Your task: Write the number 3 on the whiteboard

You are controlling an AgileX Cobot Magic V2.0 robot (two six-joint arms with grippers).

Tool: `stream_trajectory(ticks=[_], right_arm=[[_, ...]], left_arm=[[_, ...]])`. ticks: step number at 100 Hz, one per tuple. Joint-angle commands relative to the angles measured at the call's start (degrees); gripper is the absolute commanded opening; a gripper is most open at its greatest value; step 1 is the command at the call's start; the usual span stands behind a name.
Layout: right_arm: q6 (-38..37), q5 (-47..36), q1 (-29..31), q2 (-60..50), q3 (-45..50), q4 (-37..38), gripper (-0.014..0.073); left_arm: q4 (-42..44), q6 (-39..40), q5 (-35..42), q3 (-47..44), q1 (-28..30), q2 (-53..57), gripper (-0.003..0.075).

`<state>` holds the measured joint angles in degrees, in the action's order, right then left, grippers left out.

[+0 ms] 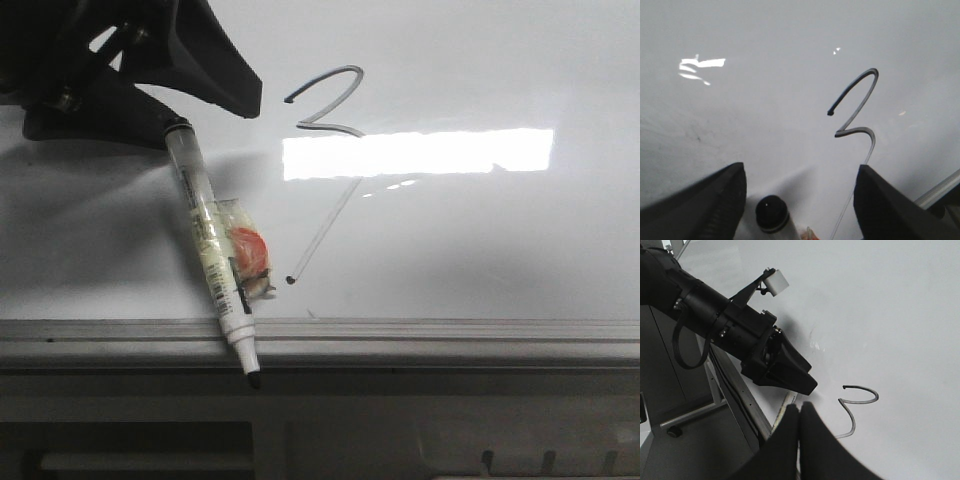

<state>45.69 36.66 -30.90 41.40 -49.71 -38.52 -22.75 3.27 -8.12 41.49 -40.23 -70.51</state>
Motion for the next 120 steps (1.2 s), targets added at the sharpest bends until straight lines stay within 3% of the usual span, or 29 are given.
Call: stream_trajectory(ticks=[1, 52, 62, 76, 88, 102, 120], right_arm=[[0.0, -2.6, 0.3, -0.1, -1.3, -1.9, -0.0061], [0.0, -2.6, 0.3, -0.1, -1.3, -1.9, -0.0061], [0.0, -2.6, 0.3, -0.2, -1.3, -1.9, -0.0061], [0.0, -3.1, 0.3, -0.4, -1.3, -1.5, -0.0061], [0.0, -3.0, 0.3, -1.8, -1.3, 0.9, -0.0061], [0.0, -5.8, 0.3, -6.7, 1.5, 5.7, -0.0060], [0.0, -19.7, 0.3, -16.7, 15.0, 9.7, -0.0059]], left_arm=[[2.5, -0.2, 8.5, 0.3, 1.6, -1.2, 0.0488], [6.1, -0.2, 22.2, 0.3, 1.7, 3.4, 0.0475], [6.9, -0.3, 23.3, 0.3, 2.3, 6.9, 0.0417], [10.0, -0.3, 21.9, 0.3, 3.7, 13.5, 0.0262], [14.5, -1.9, 16.7, 0.3, 4.2, 21.1, 0.0122], [18.8, -3.3, 1.8, 0.3, 4.2, 31.3, -0.0004], [21.0, -3.3, -18.7, -0.4, 4.2, 42.6, -0.0021]])
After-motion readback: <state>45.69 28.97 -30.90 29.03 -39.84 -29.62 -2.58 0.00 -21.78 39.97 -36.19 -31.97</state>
